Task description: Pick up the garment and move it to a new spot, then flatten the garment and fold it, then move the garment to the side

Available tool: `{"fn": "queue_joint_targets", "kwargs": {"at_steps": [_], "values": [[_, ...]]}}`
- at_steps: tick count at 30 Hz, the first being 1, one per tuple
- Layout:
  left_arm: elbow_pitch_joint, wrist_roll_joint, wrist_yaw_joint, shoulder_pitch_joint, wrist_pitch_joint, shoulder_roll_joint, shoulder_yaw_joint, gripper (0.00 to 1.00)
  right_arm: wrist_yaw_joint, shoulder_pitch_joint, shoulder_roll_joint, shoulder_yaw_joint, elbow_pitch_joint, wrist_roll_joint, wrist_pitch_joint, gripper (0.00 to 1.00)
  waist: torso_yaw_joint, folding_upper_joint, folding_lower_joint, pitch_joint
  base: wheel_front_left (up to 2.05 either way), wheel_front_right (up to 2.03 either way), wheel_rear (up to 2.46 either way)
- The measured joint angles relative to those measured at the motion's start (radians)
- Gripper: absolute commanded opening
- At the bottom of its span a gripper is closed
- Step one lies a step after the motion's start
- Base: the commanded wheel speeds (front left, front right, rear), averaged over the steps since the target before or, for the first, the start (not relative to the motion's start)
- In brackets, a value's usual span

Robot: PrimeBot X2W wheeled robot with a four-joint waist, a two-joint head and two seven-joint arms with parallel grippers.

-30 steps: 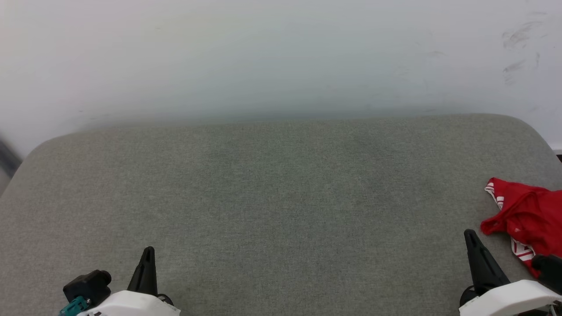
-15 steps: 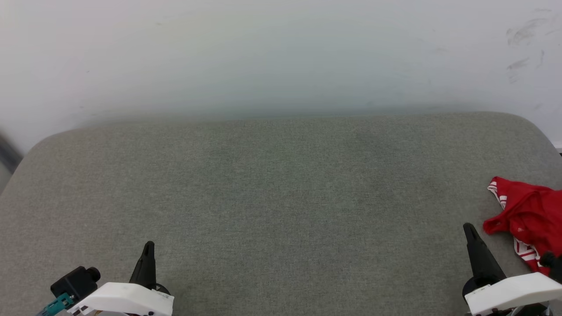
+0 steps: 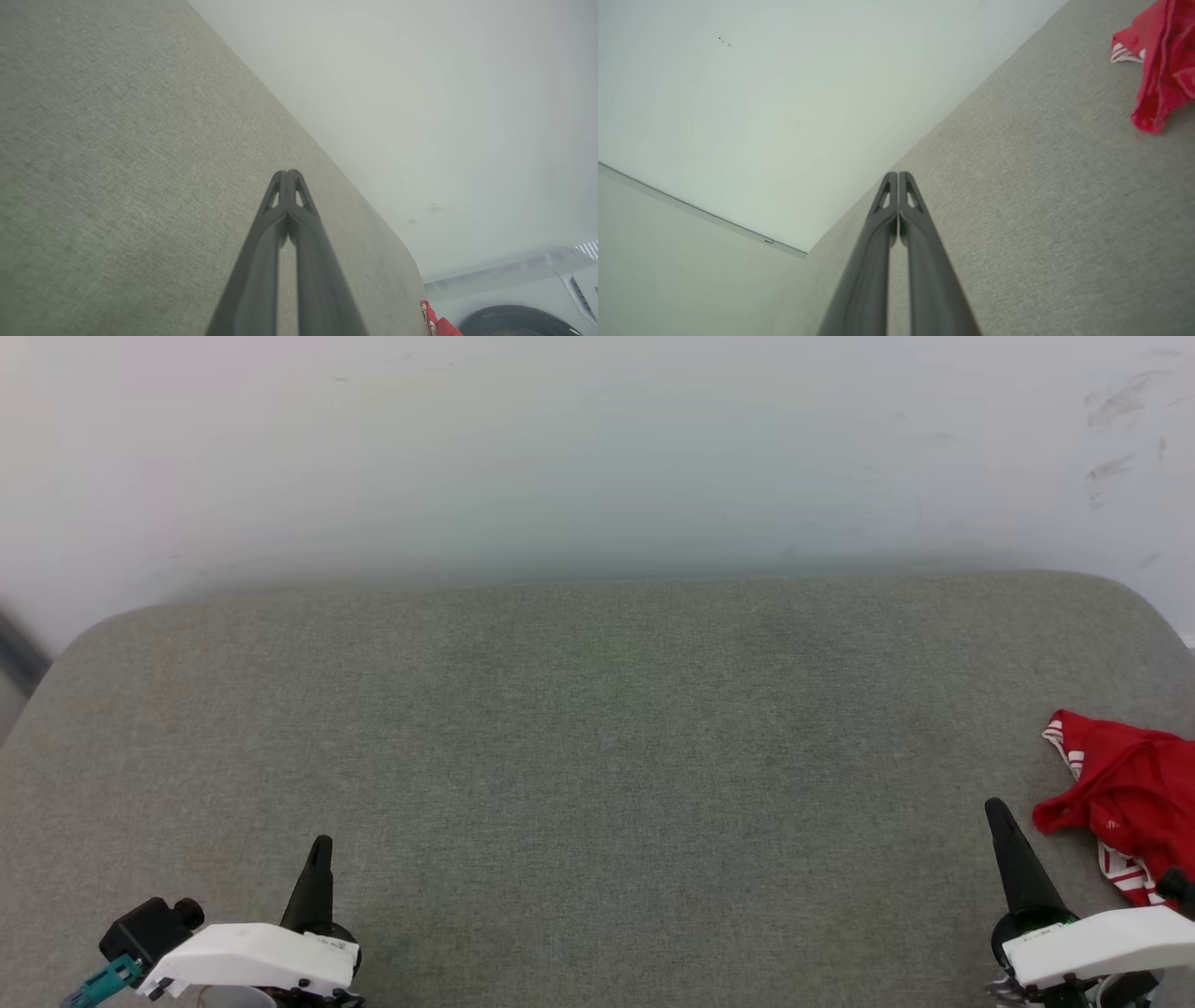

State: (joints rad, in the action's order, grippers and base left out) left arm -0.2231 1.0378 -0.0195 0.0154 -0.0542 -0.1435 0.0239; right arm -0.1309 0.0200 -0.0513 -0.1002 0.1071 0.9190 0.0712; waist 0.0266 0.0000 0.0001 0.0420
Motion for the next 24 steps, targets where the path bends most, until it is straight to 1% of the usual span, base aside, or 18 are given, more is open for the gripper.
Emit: {"fn": "queue_joint_targets", "kwargs": {"at_steps": [24], "values": [[-0.008, 0.224, -0.043, 0.033, 0.066, 0.036, -0.056, 0.00, 0.000, -0.048, 0.000, -0.006, 0.055, 0.271, 0.017, 0.00, -0.009, 0.0000, 0.0000, -0.014, 0.00, 0.00, 0.00]]}}
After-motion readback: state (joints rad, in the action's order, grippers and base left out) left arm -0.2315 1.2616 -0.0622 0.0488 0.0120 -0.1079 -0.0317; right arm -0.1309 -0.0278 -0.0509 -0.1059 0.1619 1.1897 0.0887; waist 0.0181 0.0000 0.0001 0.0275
